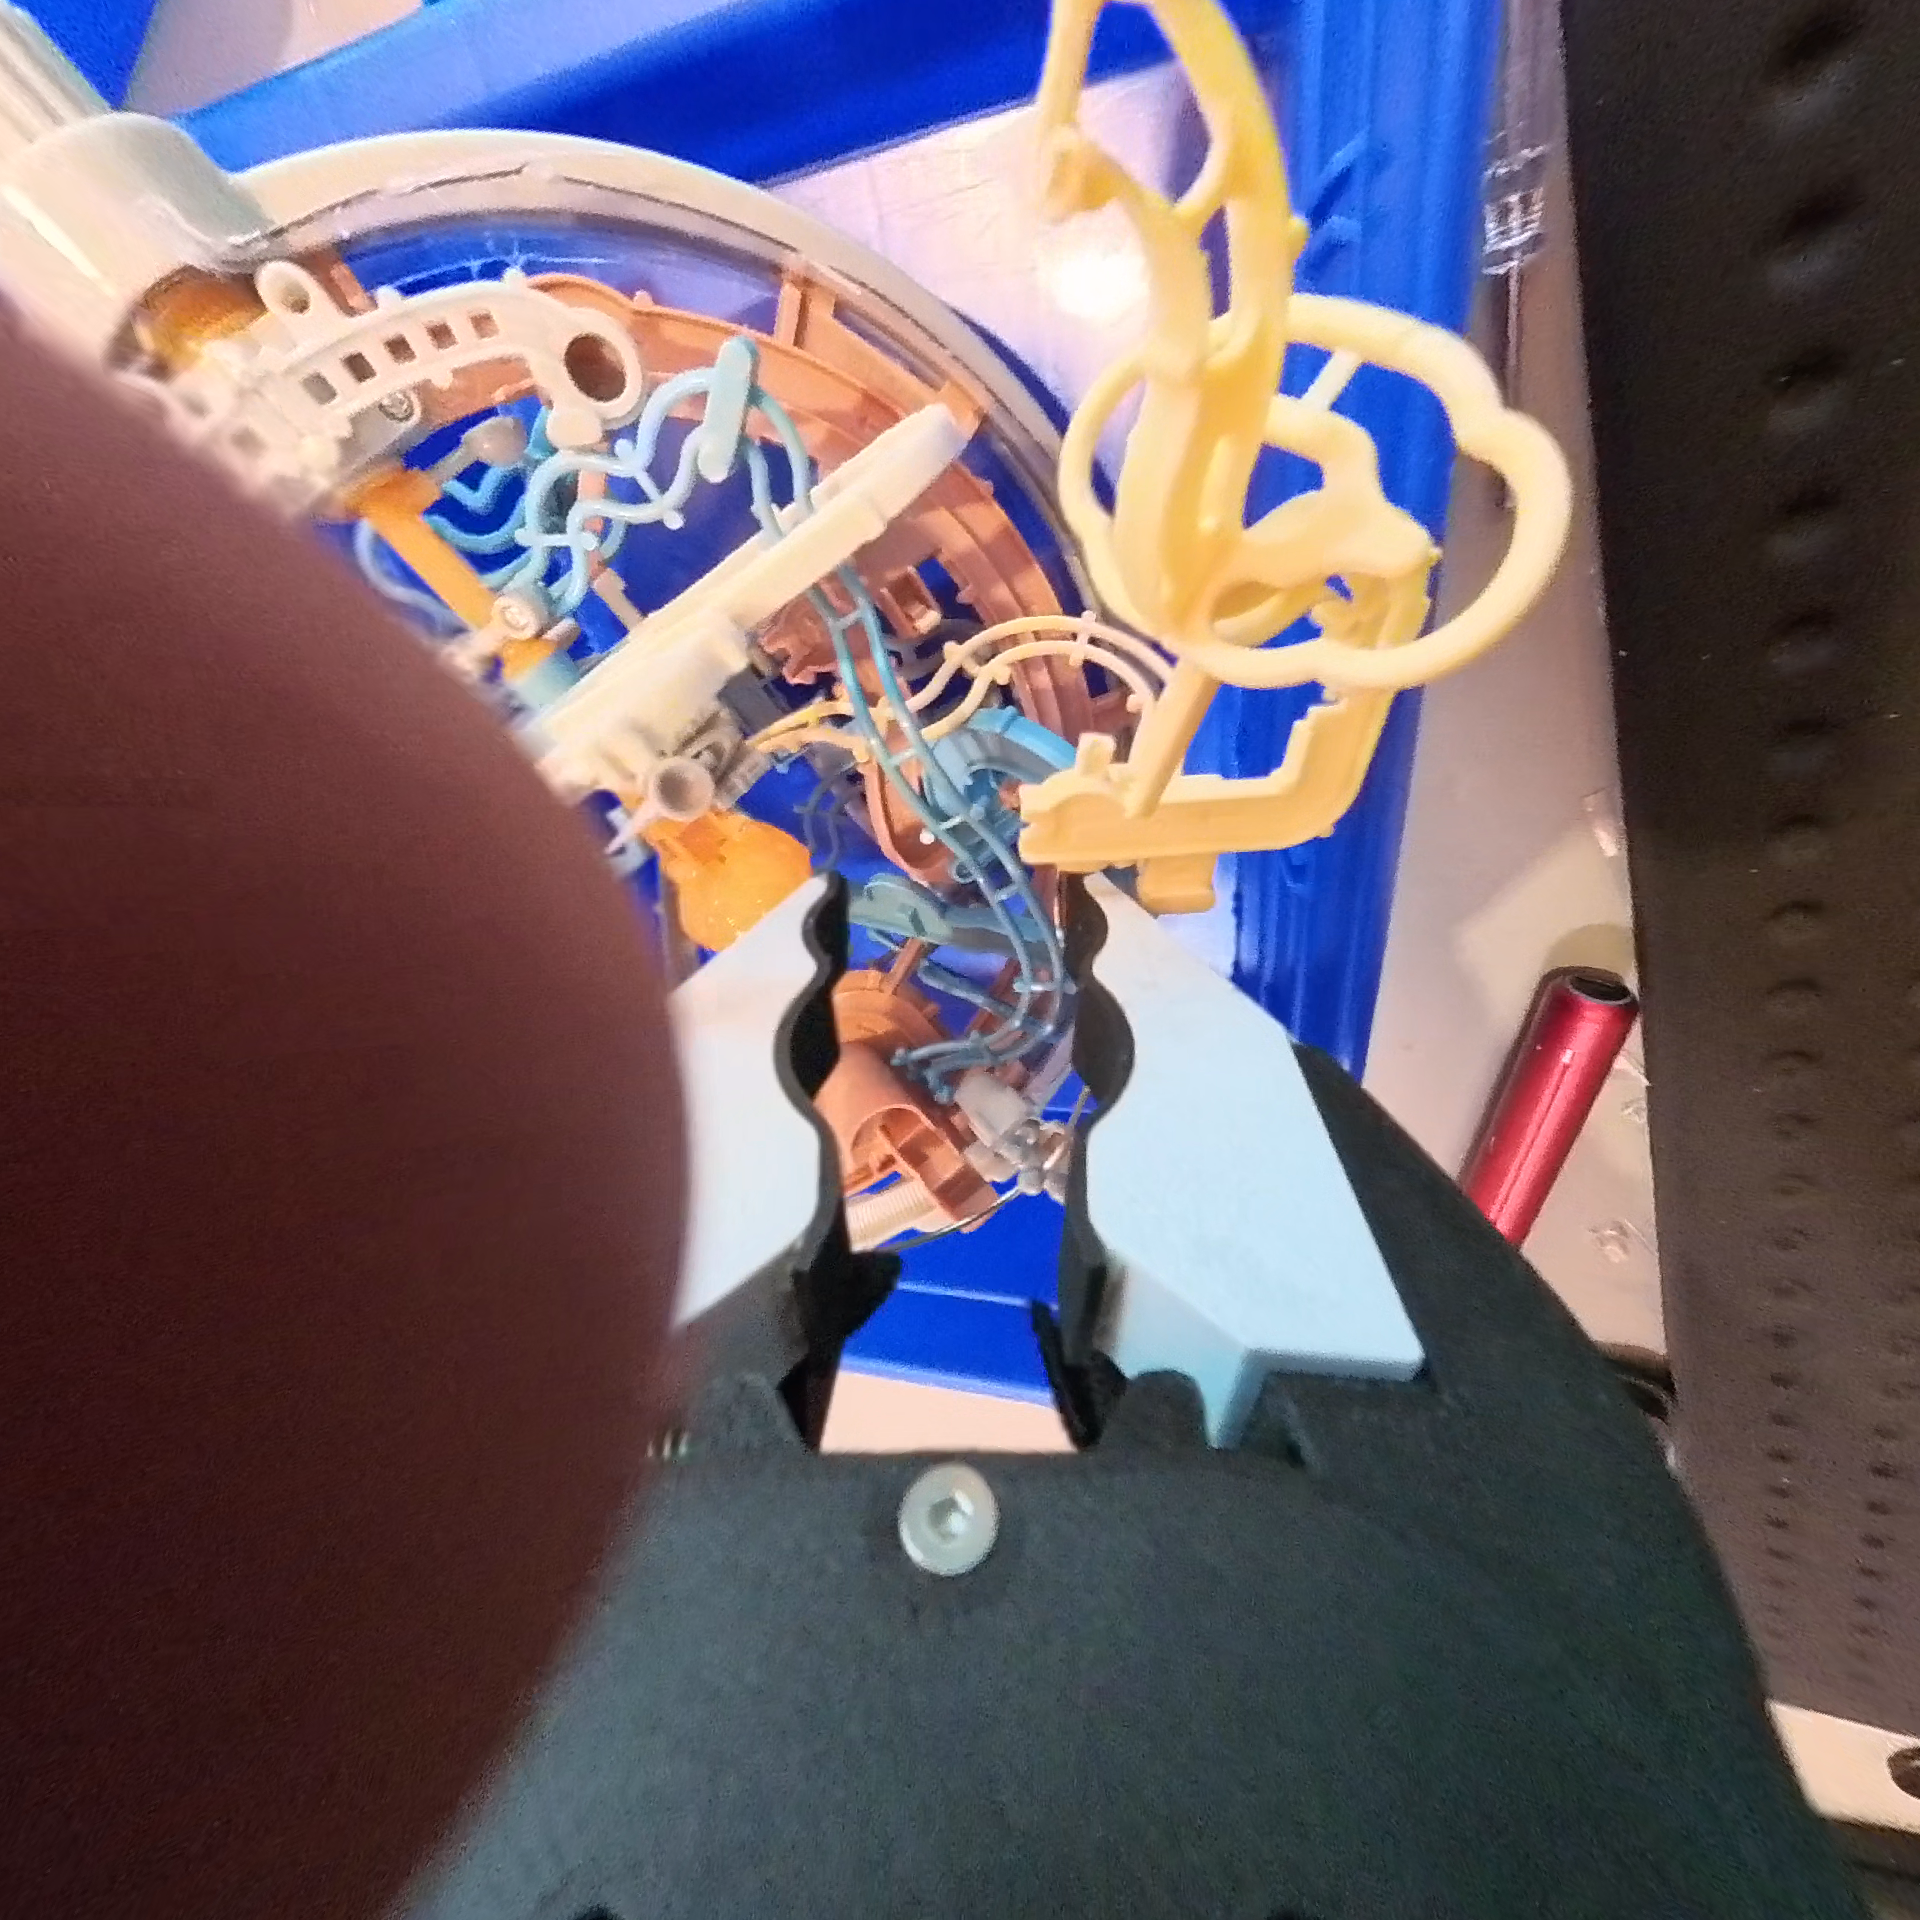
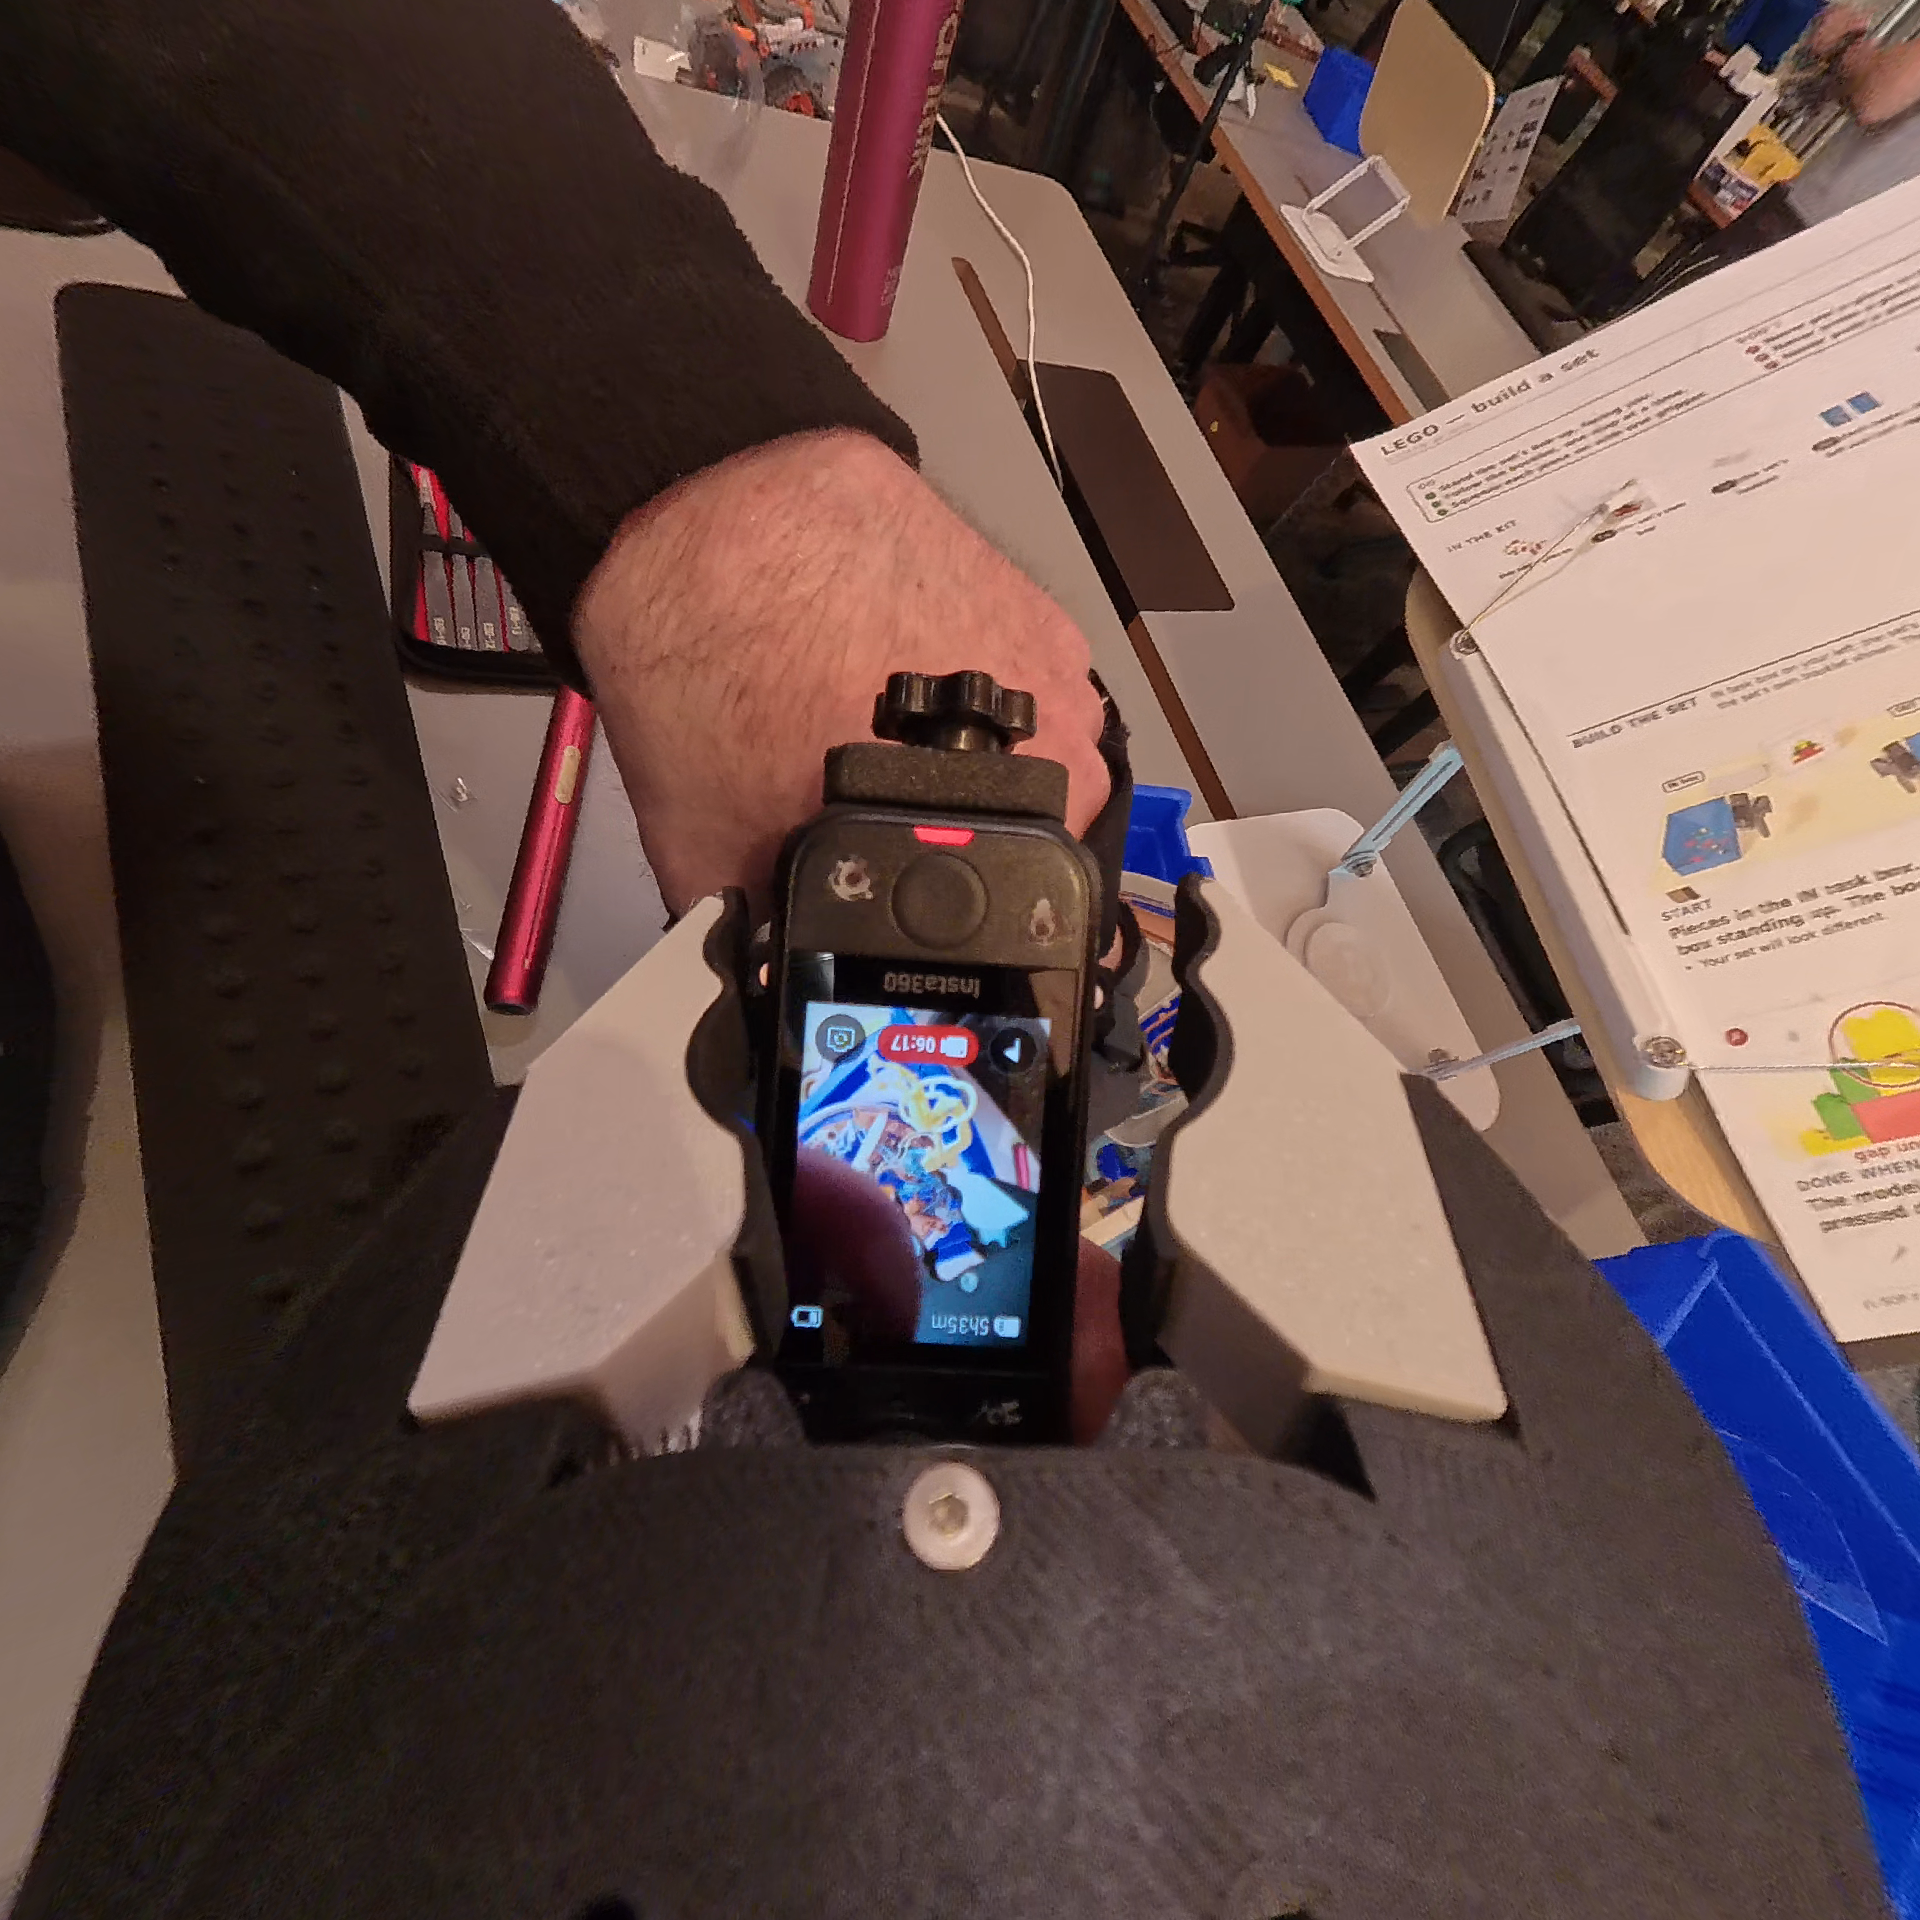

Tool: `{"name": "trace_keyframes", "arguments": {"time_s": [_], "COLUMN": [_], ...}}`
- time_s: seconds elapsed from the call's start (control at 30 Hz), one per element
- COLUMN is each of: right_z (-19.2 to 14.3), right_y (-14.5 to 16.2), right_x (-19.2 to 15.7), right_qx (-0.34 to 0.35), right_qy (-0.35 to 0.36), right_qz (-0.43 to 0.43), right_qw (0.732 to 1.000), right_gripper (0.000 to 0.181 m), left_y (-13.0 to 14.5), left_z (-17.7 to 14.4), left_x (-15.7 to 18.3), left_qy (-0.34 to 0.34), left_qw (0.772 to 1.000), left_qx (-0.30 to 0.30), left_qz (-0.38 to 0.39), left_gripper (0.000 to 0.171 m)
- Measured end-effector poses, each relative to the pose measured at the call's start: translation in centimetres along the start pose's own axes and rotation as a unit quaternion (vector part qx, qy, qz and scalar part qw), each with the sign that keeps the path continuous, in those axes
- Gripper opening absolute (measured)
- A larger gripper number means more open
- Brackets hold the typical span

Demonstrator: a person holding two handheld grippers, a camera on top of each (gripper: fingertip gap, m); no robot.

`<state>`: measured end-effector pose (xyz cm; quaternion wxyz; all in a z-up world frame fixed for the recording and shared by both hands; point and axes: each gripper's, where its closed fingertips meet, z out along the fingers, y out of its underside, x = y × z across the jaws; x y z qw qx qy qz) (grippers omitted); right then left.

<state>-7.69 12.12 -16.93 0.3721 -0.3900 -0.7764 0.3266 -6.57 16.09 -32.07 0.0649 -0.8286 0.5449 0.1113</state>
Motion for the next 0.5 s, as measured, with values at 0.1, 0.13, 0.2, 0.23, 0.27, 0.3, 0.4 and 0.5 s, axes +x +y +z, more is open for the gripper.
{"name": "trace_keyframes", "arguments": {"time_s": [0.1,0.13,0.2,0.23,0.27,0.3,0.4,0.5], "right_z": [0.0,0.0,0.1,-0.1,-0.3,-0.6,-1.1,-1.4], "right_y": [-0.1,-0.2,-0.3,-0.8,-1.5,-2.1,-2.4,-1.5], "right_x": [-0.3,-0.5,-1.3,-1.6,-1.9,-2.2,-2.0,-2.1], "right_qx": [-0.001,-0.001,-0.002,0.012,0.034,0.051,0.079,0.11], "right_qy": [0.009,0.008,0.002,-0.002,-0.007,-0.012,-0.008,-0.013], "right_qz": [-0.018,-0.022,-0.018,-0.01,0.003,0.021,0.089,0.186], "right_qw": [1.0,1.0,1.0,1.0,0.999,0.998,0.993,0.976], "right_gripper": [0.079,0.079,0.083,0.083,0.086,0.09,0.1,0.105], "left_y": [0.2,0.2,0.1,0.1,-0.1,-0.3,0.0,0.3], "left_z": [-0.2,-0.2,0.0,-0.1,-0.3,-0.5,-0.5,-0.5], "left_x": [-0.5,-0.3,-0.4,-0.6,-0.8,-0.9,-0.8,-0.9], "left_qy": [-0.024,-0.027,-0.055,-0.073,-0.09,-0.102,-0.127,-0.146], "left_qw": [1.0,1.0,0.998,0.997,0.996,0.994,0.99,0.987], "left_qx": [-0.003,-0.003,0.005,0.014,0.026,0.036,0.041,0.046], "left_qz": [0.001,-0.003,-0.009,-0.009,-0.012,-0.02,-0.036,-0.041], "left_gripper": [0.045,0.038,0.026,0.023,0.019,0.015,0.009,0.009]}}
